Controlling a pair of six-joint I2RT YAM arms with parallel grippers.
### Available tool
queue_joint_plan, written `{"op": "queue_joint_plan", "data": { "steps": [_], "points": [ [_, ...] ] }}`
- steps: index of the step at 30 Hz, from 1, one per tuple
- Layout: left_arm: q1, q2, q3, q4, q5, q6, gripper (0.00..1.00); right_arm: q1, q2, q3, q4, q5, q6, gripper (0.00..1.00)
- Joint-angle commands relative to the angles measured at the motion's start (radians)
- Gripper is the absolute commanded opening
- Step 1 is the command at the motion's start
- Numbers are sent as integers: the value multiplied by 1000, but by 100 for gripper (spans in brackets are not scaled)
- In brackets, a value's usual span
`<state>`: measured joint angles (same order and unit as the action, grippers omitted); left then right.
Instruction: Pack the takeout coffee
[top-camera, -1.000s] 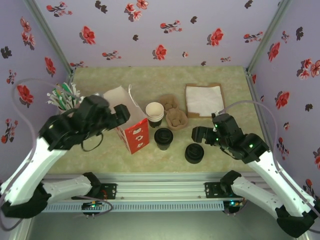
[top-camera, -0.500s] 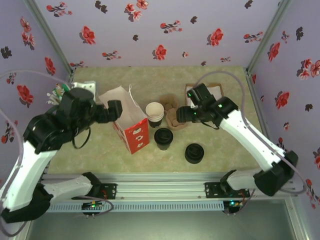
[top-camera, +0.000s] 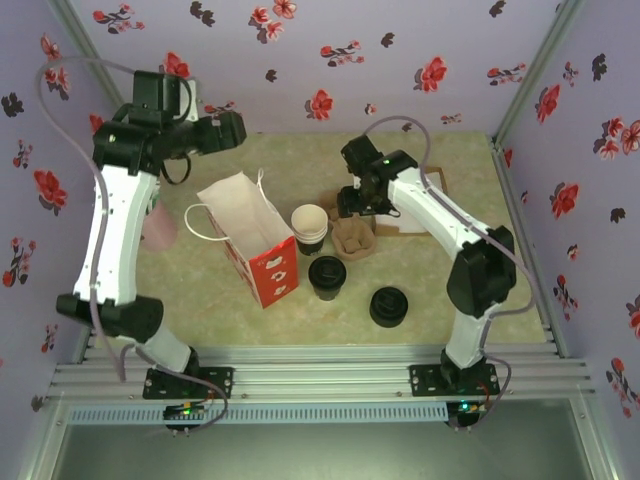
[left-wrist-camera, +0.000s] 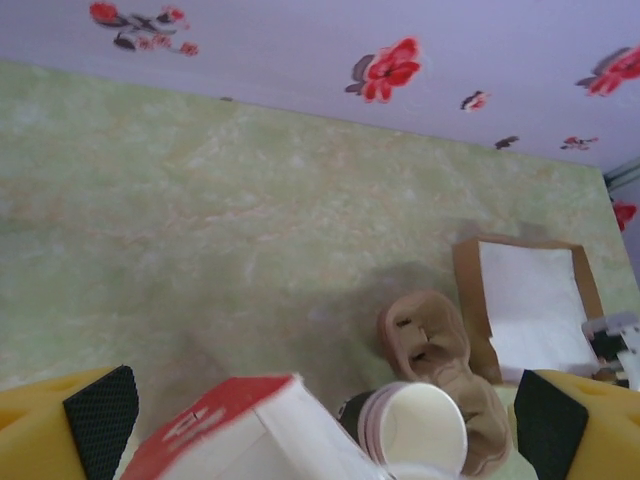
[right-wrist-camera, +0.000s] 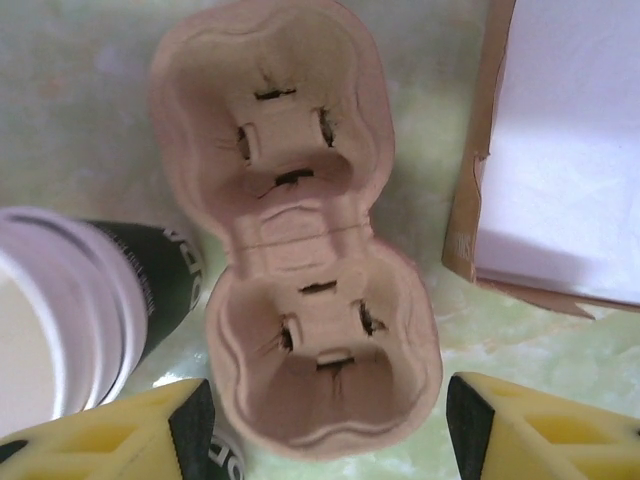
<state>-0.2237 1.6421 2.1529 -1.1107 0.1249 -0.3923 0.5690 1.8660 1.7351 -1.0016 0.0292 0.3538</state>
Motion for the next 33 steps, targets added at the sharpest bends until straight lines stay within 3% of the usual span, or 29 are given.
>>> {"op": "queue_joint_plan", "data": {
  "steps": [1, 11, 33],
  "points": [
    [40, 54, -15, 112, 144, -19, 99, -4, 71, 80, -44, 1, -31, 60],
    [40, 279, 129, 120, 189, 5, 99, -17, 244, 225, -95, -20, -67, 51],
    [18, 267, 11, 174, 228, -3, 99, -8, 339, 246, -108, -69, -91, 48]
  ]
}}
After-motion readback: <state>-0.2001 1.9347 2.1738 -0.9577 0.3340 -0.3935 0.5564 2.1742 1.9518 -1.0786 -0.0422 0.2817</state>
